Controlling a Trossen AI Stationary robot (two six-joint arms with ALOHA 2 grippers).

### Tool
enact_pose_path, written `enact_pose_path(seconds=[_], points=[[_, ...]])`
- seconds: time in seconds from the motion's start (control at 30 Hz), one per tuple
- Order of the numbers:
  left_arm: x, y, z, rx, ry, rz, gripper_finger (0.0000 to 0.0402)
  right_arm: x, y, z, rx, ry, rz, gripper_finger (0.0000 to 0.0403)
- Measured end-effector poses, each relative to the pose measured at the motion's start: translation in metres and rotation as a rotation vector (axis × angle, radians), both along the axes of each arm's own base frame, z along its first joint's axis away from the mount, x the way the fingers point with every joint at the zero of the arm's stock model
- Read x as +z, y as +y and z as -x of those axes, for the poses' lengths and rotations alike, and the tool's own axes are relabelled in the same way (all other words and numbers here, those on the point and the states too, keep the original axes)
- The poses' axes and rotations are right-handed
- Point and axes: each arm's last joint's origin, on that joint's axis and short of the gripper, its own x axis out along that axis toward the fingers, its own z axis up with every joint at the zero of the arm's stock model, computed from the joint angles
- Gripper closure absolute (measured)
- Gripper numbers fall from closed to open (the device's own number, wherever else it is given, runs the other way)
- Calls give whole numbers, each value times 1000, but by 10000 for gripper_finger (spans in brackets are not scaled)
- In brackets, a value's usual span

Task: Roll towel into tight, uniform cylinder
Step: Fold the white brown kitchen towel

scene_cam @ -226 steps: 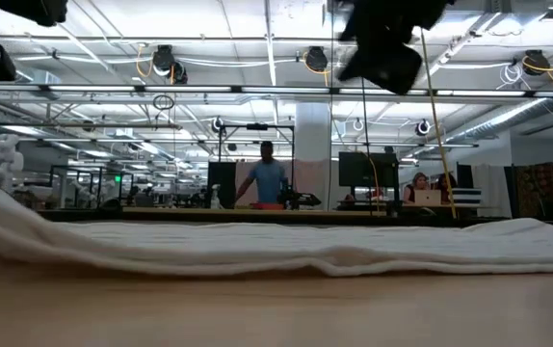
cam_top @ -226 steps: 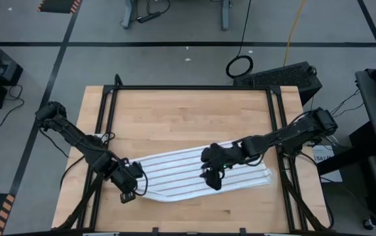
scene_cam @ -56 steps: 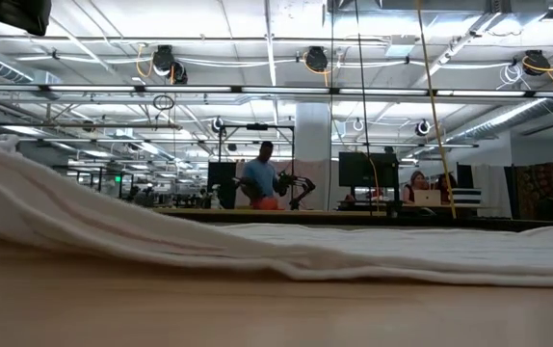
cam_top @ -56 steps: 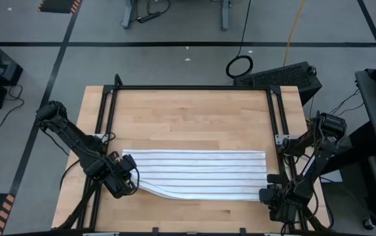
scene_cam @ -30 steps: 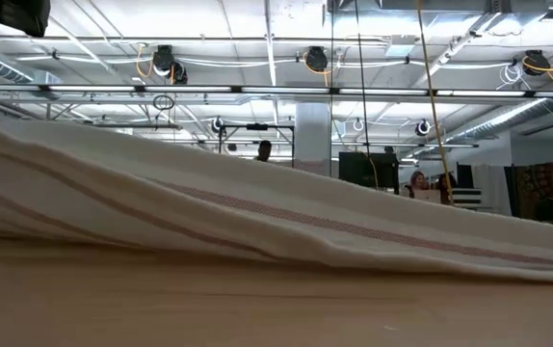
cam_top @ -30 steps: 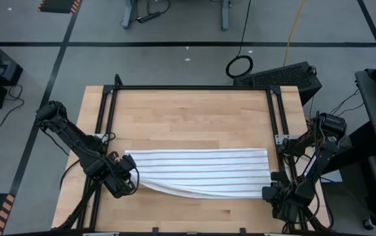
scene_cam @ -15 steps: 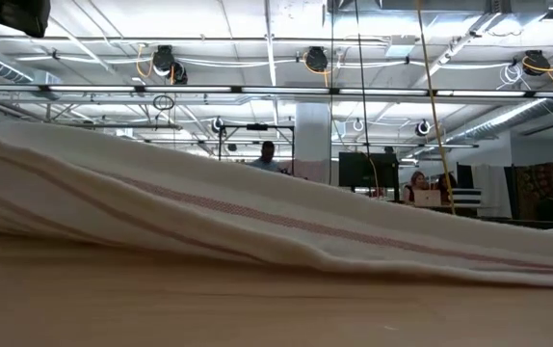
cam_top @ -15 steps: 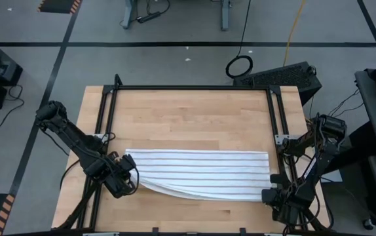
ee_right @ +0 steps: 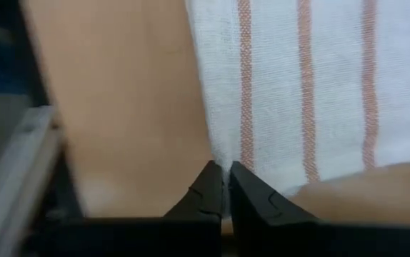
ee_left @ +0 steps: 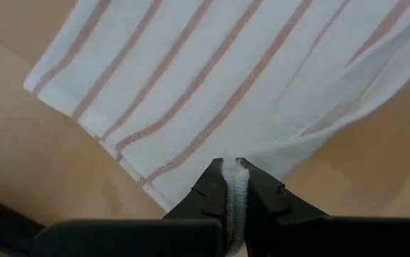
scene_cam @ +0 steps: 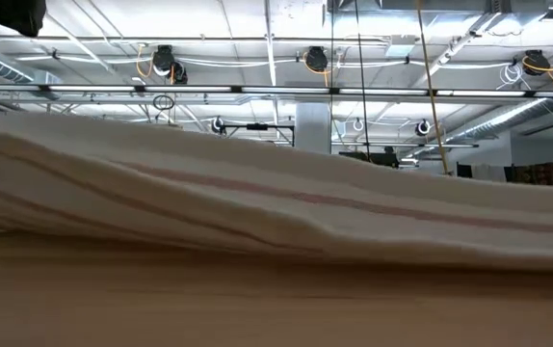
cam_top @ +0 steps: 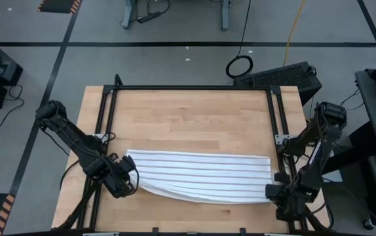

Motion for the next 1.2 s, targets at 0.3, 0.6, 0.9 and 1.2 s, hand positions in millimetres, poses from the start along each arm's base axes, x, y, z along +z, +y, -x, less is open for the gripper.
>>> enact_pose_path(seconds=[0.3,0.6,0.9,1.2], points=[[16,-1,-1,1,-124,136,382,31,-17,1,-22,-15,-150,403],[17,0,-1,3,-139,134,382,21,-25,-8,-15,43,-181,403],[19,-1,-7,55,-84,285,382,33,-27,-30,81,27,-385,403],[17,7,-4,61,-12,242,382,47,-52,-39,101,-1,-439,402]])
